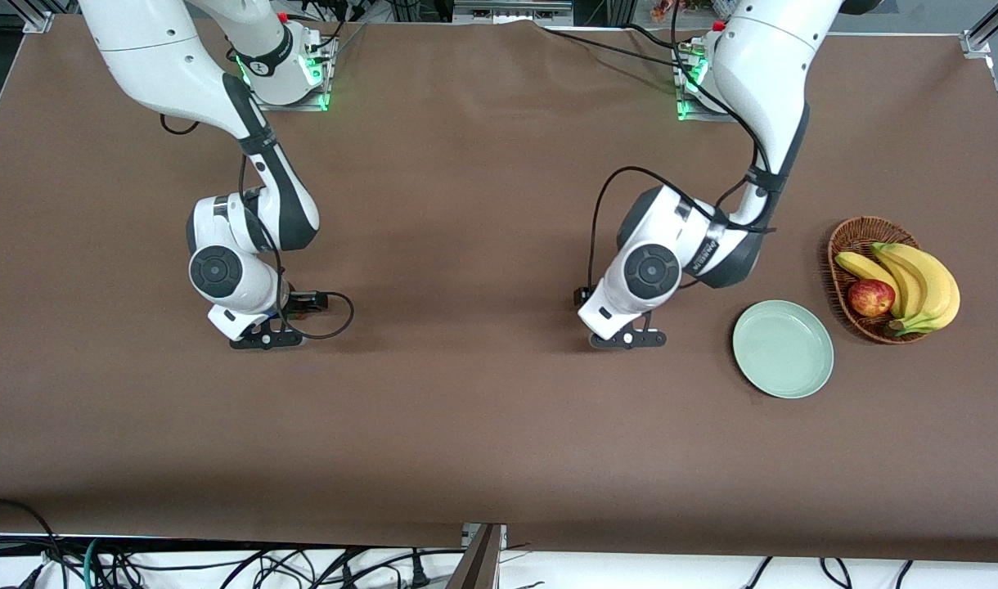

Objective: Collect all strawberries into plate
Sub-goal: 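Grasp a second strawberry with the right gripper while the left gripper grasps another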

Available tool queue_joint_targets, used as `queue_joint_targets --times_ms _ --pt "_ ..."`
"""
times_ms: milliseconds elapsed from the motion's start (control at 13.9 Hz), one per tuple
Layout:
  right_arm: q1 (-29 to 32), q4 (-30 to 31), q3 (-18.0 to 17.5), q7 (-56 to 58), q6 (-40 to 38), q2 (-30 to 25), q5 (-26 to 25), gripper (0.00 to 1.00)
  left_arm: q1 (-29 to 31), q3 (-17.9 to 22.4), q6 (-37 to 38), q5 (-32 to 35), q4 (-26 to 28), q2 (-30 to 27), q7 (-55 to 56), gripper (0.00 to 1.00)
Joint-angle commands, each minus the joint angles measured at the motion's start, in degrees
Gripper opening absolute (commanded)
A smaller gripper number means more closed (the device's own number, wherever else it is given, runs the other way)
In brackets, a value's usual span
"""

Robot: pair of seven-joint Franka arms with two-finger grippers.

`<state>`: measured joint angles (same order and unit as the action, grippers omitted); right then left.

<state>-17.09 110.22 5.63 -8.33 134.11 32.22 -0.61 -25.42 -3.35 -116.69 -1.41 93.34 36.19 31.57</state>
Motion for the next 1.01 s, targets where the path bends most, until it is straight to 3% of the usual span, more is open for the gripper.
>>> queue_joint_targets --times_ms 0,216,359,431,575,647,719,934 --pt "0.56 2.63 -0.18 1.38 1.33 -2.08 2.1 1.0 -0.95 0.36 -4.13 2.37 7.54 -3.41 3.93 1.0" --pt "0.56 3.07 -0.18 1.65 2.82 -1.82 2.54 0.96 -2.79 0.28 -9.24 2.38 10.8 -3.58 7.53 1.0" --pt "0.56 3.24 -0.18 1.65 3.09 -1.64 2.89 0.77 -3.32 0.19 -12.14 2.38 12.21 -3.5 8.86 1.0" --pt "0.56 3.24 -0.18 1.65 3.09 -1.64 3.24 0.67 -3.84 0.27 -13.9 2.38 12.74 -3.32 8.95 0.92" --pt "0.56 3.24 -0.18 1.65 3.0 -1.64 3.33 0.46 -3.94 0.28 -14.35 2.38 12.83 -2.97 8.86 0.6" --pt "0.56 3.16 -0.18 1.65 3.0 -1.64 3.51 0.38 -4.02 0.28 -14.44 2.38 12.66 -2.8 8.86 0.49" --pt "0.48 2.81 -0.27 1.65 3.0 -1.64 3.77 0.31 -4.03 0.28 -14.53 2.38 12.57 -2.62 8.69 0.43" --pt "0.3 1.23 -0.8 1.12 3.0 -1.38 4.56 0.23 -3.5 0.36 -18.47 2.46 12.57 -0.78 7.98 0.44"
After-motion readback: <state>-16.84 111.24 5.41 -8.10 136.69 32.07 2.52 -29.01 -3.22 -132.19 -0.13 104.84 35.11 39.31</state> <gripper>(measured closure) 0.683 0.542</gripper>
